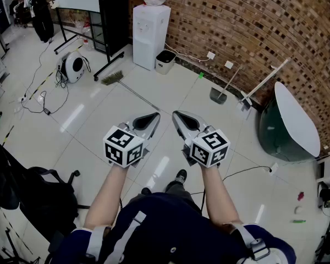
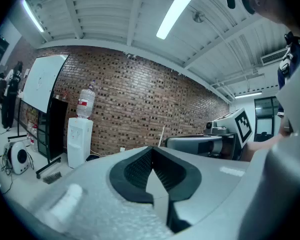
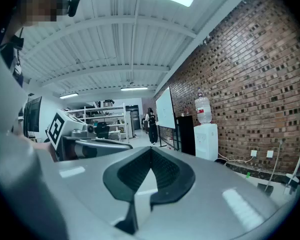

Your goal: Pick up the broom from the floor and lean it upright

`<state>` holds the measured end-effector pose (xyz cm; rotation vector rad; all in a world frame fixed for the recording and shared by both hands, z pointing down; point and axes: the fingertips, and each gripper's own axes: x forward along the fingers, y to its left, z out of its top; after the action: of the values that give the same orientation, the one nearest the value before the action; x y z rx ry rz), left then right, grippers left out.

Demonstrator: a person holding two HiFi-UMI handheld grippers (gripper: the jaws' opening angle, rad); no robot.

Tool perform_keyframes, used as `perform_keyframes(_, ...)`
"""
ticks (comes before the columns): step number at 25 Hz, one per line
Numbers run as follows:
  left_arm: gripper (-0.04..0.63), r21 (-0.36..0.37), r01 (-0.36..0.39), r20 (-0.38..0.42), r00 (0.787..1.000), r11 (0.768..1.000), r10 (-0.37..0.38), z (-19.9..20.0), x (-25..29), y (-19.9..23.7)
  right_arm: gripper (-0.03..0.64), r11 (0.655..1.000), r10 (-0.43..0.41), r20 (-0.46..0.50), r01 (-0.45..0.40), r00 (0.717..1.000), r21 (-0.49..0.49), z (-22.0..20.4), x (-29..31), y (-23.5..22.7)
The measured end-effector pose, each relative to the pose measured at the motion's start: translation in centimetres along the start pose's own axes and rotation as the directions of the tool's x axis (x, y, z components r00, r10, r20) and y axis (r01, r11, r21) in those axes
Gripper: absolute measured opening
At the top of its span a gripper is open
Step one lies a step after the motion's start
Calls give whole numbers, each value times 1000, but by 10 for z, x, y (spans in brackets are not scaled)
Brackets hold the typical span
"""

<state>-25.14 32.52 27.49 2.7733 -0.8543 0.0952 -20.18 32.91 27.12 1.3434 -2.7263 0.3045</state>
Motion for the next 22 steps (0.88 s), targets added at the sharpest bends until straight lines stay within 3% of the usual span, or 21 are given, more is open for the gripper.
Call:
perform_keyframes(12,0,0,-9,-37,999,1000,9,-5,24,28,5,1000,6,-41,-6,999,5,-4,20,-26)
perform_keyframes(22,0,-7,-43,-104,994,999,42,-11,114,85,3,998,36,-36,-34,999,58,-2,73,-126)
